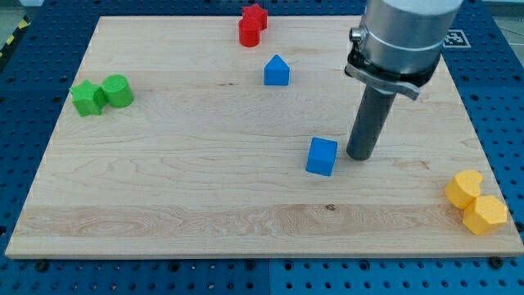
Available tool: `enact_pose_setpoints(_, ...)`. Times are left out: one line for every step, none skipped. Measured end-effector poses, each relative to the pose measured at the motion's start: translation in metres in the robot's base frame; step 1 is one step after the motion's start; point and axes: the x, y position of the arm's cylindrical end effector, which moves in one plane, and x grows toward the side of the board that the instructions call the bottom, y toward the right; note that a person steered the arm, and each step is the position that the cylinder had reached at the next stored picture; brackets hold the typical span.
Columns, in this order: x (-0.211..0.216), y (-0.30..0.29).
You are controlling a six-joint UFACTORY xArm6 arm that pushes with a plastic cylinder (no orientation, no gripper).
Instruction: Push the blue cube to the center of the board
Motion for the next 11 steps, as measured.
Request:
enact_pose_setpoints(0.011, 0.0)
enact_pose_setpoints(0.04, -0.009)
enact_pose_setpoints(0.042, -0.03)
enact_pose_setpoints(0.041, -0.034)
enact_pose_setpoints(0.041, -0.022)
enact_pose_setpoints(0.037, -0.001)
enact_pose_setpoints(0.037, 0.01)
enact_pose_setpoints(0.037, 0.01)
enact_pose_setpoints(0.034, 0.01)
enact_pose_setpoints(0.033, 0.006)
enact_pose_setpoints(0.03, -0.002)
